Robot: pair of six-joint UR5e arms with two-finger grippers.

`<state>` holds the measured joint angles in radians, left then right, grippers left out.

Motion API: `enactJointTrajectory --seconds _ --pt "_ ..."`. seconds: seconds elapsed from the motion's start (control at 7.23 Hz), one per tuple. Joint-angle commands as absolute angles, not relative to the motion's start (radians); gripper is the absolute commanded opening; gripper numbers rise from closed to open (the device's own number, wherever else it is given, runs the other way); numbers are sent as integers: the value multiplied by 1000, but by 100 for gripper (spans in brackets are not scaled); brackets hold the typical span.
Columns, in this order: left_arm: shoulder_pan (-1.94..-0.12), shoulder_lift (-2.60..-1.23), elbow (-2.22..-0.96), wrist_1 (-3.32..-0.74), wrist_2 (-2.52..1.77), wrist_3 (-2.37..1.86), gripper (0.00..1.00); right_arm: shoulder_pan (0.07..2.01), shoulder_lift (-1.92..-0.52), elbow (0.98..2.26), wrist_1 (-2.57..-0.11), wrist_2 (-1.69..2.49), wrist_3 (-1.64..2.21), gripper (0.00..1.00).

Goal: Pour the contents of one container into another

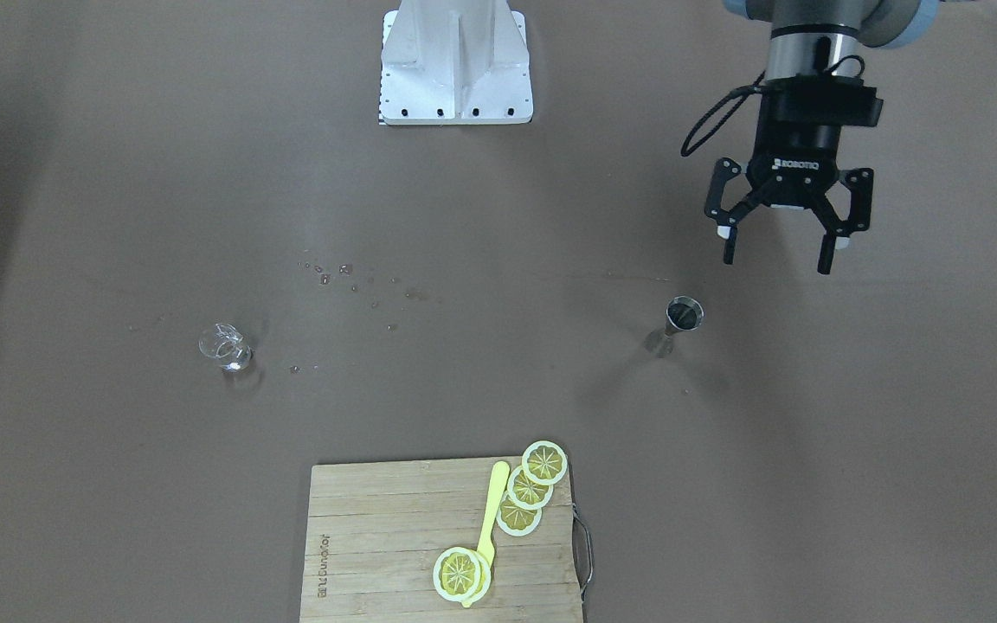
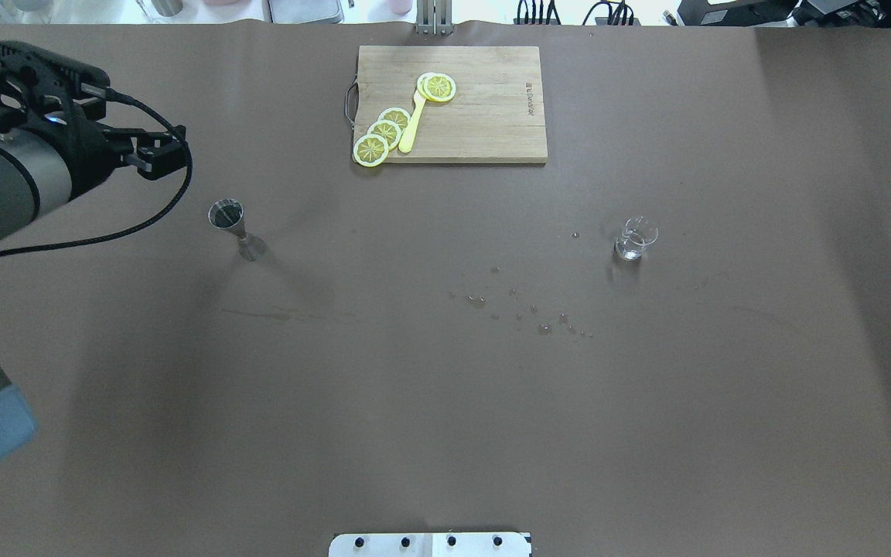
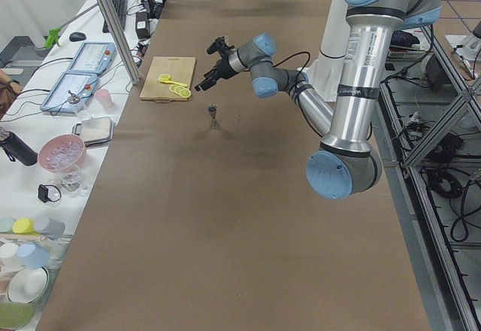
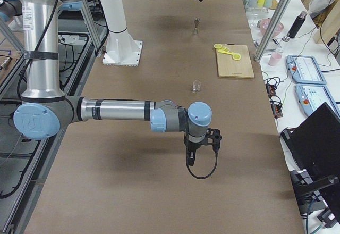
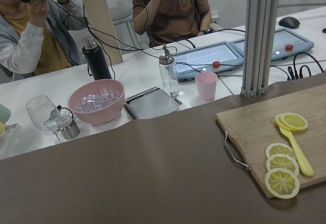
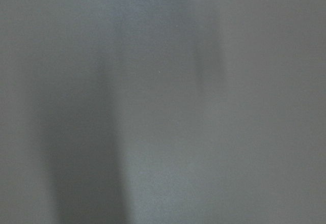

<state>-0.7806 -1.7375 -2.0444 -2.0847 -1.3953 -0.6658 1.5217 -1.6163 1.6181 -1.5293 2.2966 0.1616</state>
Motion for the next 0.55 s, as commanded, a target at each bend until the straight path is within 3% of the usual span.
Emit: enactJointTrajectory --seconds 0.0,0.41 --pt "-949 -1743 -1926 -2108 -1665 -540 99 1581 -1629 1631 -1532 2303 126 100" --pt "-1188 -1749 -1668 -2094 -2157 -538 99 1601 -1641 1628 -1532 2321 83 100"
